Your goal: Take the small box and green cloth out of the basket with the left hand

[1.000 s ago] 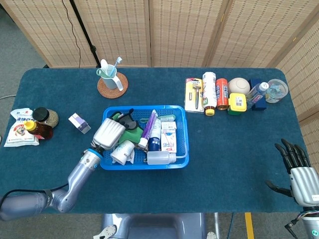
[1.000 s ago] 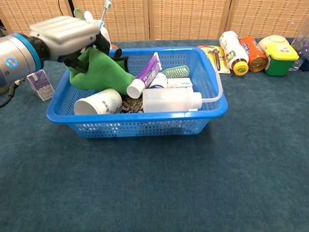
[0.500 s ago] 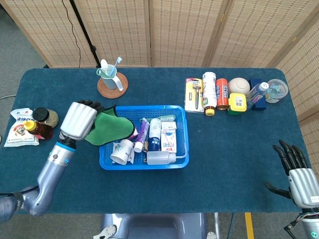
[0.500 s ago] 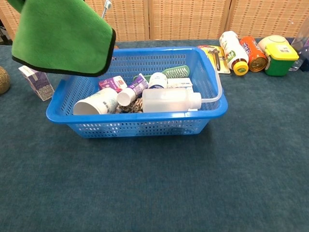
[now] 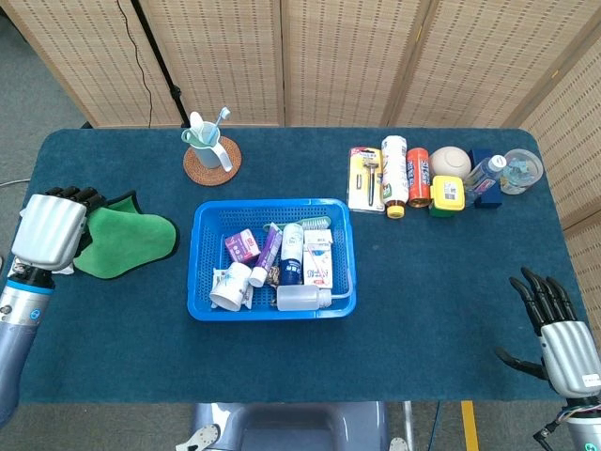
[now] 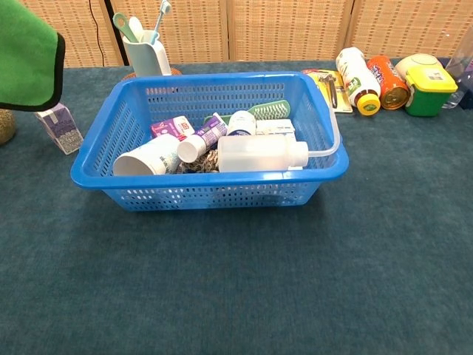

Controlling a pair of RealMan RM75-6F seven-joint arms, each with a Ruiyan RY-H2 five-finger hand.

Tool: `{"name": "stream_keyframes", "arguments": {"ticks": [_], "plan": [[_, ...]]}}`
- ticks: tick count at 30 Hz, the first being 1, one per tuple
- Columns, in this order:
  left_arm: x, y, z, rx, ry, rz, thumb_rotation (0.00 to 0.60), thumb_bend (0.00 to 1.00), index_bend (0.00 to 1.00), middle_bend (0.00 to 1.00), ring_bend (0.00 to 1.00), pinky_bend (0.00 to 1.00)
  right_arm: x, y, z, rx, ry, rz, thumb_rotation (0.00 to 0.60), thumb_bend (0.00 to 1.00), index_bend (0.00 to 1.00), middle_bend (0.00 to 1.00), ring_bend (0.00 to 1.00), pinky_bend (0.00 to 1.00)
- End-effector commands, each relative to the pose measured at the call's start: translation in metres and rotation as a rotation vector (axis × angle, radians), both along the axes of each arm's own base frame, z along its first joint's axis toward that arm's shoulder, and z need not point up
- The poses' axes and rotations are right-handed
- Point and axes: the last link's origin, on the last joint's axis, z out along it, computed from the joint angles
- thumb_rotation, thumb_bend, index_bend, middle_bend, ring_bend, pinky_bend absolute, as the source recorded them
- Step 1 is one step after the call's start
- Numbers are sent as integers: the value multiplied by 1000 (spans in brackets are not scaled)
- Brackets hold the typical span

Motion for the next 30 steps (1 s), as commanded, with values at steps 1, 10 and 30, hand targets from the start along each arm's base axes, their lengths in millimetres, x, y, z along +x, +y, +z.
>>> {"name": "stream_keyframes", "arguments": {"ticks": [1,10,30], "plan": [[-21,0,-16,-66,3,53,600,739,703,560,521,603,1,1,-1,6,1,4,600,0,0,0,0,0],[-41,3,-25,-100,-73,92,600,410,0,0,0,44,0,0,0,3,-1,-4,600,0,0,0,0,0],[-84,-54,3,-18,-128,201,600,117,0,0,0,0,3,2,-4,28,1,13,600,0,0,0,0,0]]}}
